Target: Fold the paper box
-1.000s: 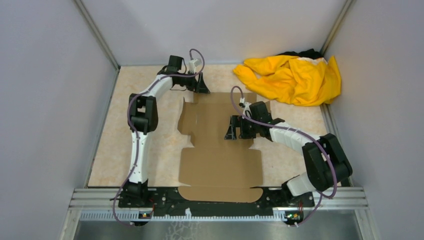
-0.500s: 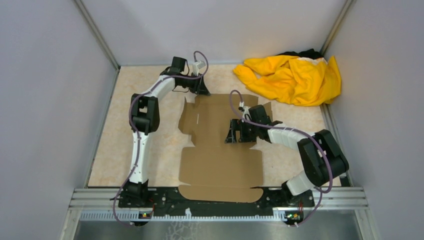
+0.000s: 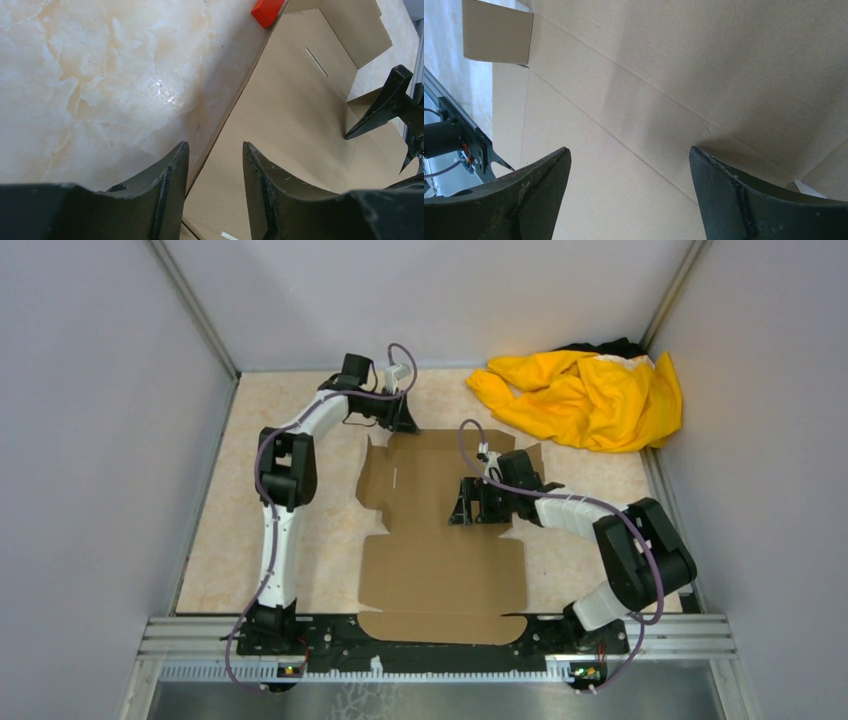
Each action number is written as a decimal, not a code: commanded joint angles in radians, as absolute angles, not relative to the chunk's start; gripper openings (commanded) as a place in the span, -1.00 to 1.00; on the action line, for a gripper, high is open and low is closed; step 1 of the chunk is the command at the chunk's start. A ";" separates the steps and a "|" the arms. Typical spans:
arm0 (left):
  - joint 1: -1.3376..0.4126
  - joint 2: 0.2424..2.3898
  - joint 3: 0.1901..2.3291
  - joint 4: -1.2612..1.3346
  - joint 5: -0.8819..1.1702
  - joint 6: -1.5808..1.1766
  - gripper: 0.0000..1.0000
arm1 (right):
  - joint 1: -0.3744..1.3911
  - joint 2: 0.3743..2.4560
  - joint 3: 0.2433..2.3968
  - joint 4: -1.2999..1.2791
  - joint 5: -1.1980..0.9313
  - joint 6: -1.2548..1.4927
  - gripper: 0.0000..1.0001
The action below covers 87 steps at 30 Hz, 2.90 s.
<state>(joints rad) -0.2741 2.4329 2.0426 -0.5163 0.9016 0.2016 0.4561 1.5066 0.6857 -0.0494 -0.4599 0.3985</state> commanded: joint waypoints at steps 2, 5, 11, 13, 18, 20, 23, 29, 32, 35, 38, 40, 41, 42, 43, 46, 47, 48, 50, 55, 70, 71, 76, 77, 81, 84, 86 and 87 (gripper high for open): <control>-0.298 2.401 2.011 -0.543 0.878 0.269 0.06 | 0.462 1.538 0.668 -0.015 -0.424 0.394 0.74; -0.312 2.392 1.985 -0.532 0.834 0.294 0.06 | 0.461 1.547 0.673 -0.016 -0.420 0.391 0.74; -0.338 2.358 1.932 -0.533 0.725 0.345 -0.01 | 0.462 1.576 0.687 -0.014 -0.417 0.380 0.74; -0.344 2.340 1.914 -0.540 0.690 0.361 -0.02 | 0.462 1.586 0.702 -0.029 -0.411 0.364 0.74; -0.370 2.303 1.885 -0.575 0.578 0.390 -0.05 | 0.460 1.611 0.755 -0.096 -0.403 0.312 0.74; -0.382 2.296 1.876 -0.591 0.532 0.392 -0.07 | 0.455 1.619 0.770 -0.106 -0.409 0.300 0.74; -0.395 2.285 1.849 -0.596 0.466 0.387 -0.11 | 0.444 1.628 0.782 -0.113 -0.424 0.285 0.74; -0.406 2.310 1.831 -0.608 0.317 0.342 -1.00 | 0.418 1.633 0.782 -0.109 -0.455 0.272 0.74; -0.407 2.301 1.807 -0.620 0.241 0.311 -1.00 | 0.412 1.622 0.783 -0.108 -0.465 0.269 0.74; -0.407 2.232 1.727 -0.557 0.181 0.280 -1.00 | 0.403 1.588 0.779 -0.105 -0.476 0.270 0.73; -0.407 2.137 1.643 -0.507 0.117 0.241 -1.00 | 0.382 1.514 0.763 -0.095 -0.485 0.284 0.73; -0.412 2.062 1.579 -0.480 0.055 0.218 -1.00 | 0.361 1.435 0.744 -0.079 -0.487 0.302 0.74; -0.419 2.022 1.546 -0.462 0.018 0.213 -1.00 | 0.347 1.396 0.736 -0.075 -0.476 0.311 0.74; -0.426 1.983 1.514 -0.454 -0.034 0.205 -1.00 | 0.334 1.359 0.725 -0.070 -0.467 0.321 0.74; -0.432 1.942 1.486 -0.448 -0.063 0.196 -1.00 | 0.319 1.323 0.716 -0.063 -0.458 0.331 0.75; -0.462 1.831 1.402 -0.430 -0.157 0.186 -1.00 | 0.279 1.222 0.689 -0.049 -0.432 0.362 0.77; -0.471 1.798 1.388 -0.433 -0.170 0.184 -1.00 | 0.267 1.195 0.682 -0.046 -0.423 0.373 0.79; -0.483 1.768 1.380 -0.445 -0.189 0.181 -1.00 | 0.255 1.174 0.675 -0.039 -0.413 0.383 0.79; -0.513 1.720 1.372 -0.469 -0.246 0.182 -1.00 | 0.230 1.150 0.667 -0.030 -0.408 0.398 0.81; -0.579 1.615 1.375 -0.554 -0.371 0.184 -1.00 | 0.204 1.163 0.665 -0.008 -0.403 0.415 0.83; -0.886 1.439 1.272 -0.590 -0.830 0.292 -1.00 | 0.006 1.334 0.737 0.227 -0.465 0.528 0.83; -0.907 1.443 1.267 -0.593 -0.860 0.299 -1.00 | -0.009 1.356 0.743 0.255 -0.480 0.548 0.83; -0.997 1.457 1.238 -0.601 -0.980 0.329 -1.00 | -0.064 1.495 0.784 0.400 -0.558 0.657 0.75; -1.014 1.459 1.232 -0.601 -0.993 0.336 -1.00 | -0.070 1.530 0.793 0.437 -0.573 0.685 0.72; -1.100 1.472 1.208 -0.600 -1.098 0.352 -1.00 | -0.075 1.676 0.856 0.565 -0.641 0.773 0.41; -1.152 1.485 1.185 -0.597 -1.179 0.373 -1.00 | -0.075 1.759 0.895 0.634 -0.666 0.820 0.38; -1.183 1.490 1.170 -0.593 -1.209 0.387 -1.00 | -0.075 1.802 0.918 0.653 -0.676 0.834 0.37; -1.194 1.491 1.164 -0.589 -1.219 0.395 -1.00 | -0.075 1.818 0.924 0.665 -0.678 0.842 0.37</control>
<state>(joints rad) -1.1526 1.4776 1.1919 -0.5858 -1.0924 0.3435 -0.0677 1.7706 0.8551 0.5102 -0.6212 0.7746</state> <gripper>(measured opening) 0.014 0.690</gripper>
